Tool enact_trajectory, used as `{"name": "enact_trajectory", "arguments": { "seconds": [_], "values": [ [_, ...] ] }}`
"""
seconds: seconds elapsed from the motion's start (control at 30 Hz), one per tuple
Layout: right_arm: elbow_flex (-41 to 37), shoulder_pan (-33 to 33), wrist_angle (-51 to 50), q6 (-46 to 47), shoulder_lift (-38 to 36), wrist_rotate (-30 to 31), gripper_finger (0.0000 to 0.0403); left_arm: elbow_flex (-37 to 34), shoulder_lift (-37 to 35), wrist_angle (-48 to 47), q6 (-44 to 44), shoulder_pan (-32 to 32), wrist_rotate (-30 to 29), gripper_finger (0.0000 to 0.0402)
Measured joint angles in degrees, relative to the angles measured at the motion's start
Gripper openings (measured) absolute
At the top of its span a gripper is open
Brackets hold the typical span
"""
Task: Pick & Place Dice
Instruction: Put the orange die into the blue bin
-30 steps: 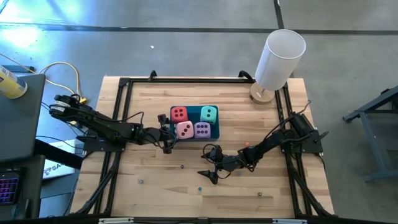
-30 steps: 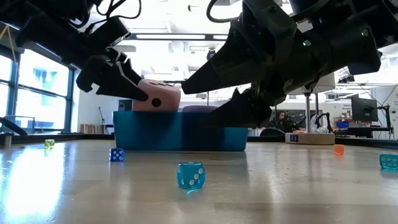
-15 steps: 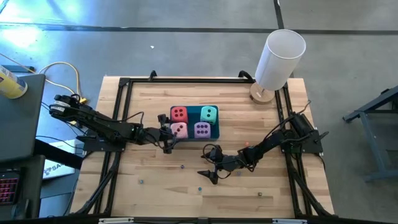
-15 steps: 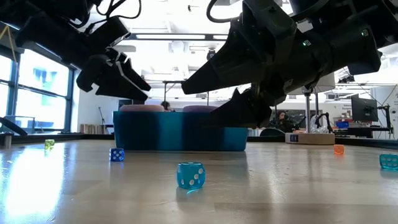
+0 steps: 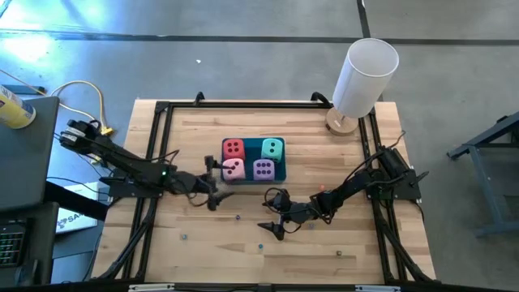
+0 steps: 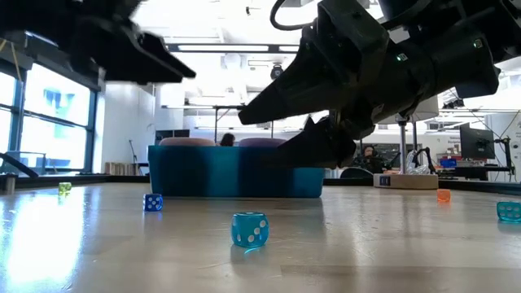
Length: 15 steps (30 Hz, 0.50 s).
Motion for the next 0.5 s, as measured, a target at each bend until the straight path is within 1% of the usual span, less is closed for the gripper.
{"name": "enact_trajectory", "arguments": {
  "seconds": [0.13, 0.3, 0.43, 0.5],
  "values": [
    [0.02, 0.42, 0.78, -1.24, 0.0, 0.02, 0.04, 0.0, -3.51, -0.24, -0.76, -5.59, 0.0, 0.0399],
    [0.02, 0.98, 1.8, -2.58, 0.02, -0.2, 0.04, 0.0, -6.88, -2.46, -10.29, -12.15, 0.02, 0.0399],
    [0.02, 1.58, 6.15, -2.56, 0.0, -6.14, 0.04, 0.0, -8.12, -7.11, -12.69, -15.53, 0.02, 0.0399],
    [0.02, 2.09, 7.54, -3.05, -0.37, -7.87, 0.04, 0.0, -8.14, -9.09, -13.84, -16.75, 0.04, 0.0399]
  ]
}}
